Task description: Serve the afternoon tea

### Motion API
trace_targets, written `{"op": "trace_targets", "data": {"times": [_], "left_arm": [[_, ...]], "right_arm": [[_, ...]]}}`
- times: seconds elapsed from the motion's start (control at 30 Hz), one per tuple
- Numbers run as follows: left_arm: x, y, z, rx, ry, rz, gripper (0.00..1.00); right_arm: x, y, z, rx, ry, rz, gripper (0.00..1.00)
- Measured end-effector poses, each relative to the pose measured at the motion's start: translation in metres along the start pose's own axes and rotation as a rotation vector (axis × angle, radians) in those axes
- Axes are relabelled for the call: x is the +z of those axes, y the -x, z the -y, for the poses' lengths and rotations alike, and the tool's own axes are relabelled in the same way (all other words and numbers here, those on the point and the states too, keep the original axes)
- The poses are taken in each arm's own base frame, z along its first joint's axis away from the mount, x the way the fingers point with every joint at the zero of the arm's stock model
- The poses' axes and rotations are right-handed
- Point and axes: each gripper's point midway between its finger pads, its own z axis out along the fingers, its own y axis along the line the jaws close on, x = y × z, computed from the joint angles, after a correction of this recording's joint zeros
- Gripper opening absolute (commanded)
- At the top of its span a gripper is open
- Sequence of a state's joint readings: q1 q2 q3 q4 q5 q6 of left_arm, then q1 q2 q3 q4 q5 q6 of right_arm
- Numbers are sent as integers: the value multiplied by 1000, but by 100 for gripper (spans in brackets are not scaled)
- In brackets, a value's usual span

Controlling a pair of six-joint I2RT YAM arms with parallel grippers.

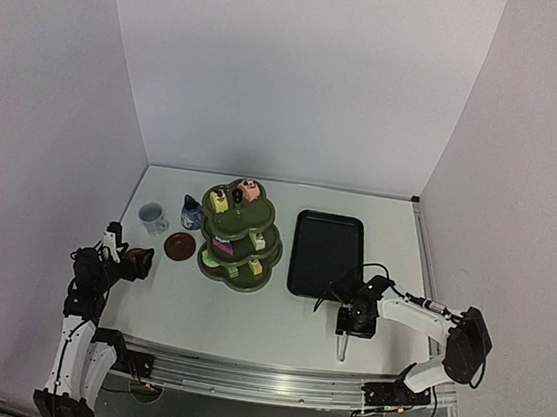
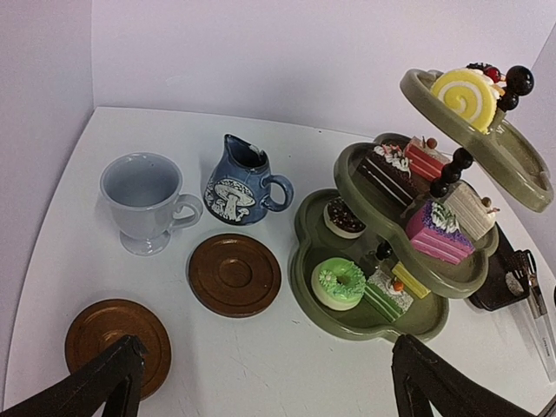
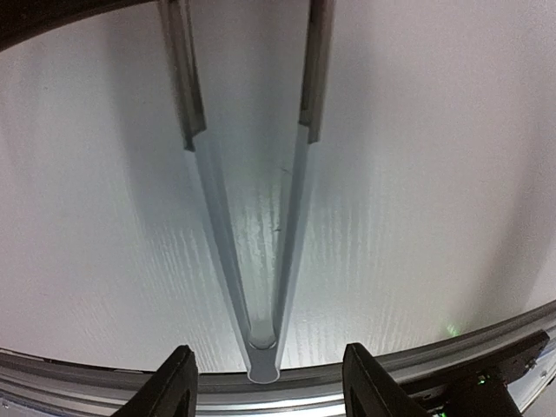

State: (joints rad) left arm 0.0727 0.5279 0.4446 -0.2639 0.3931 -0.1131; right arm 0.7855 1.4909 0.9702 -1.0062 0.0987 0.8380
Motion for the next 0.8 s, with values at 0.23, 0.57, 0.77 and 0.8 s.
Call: {"op": "trace_targets", "data": {"times": [0.23,0.57,0.77,0.8], "left_arm": [[1,-1,0,-2,0,-4,100],[2,-2,-1,-4,1,-10,100],[2,-2,-1,-4,1,-10,100],[2,-2,-1,-4,1,-10,100]], "right_arm": [[20,2,-8,-3,-21,30,55],[51,4,-10,-7,-62,10,47],[55,5,-14,-7,-49,6,27],[55,5,-14,-8,-48,6,23]]}}
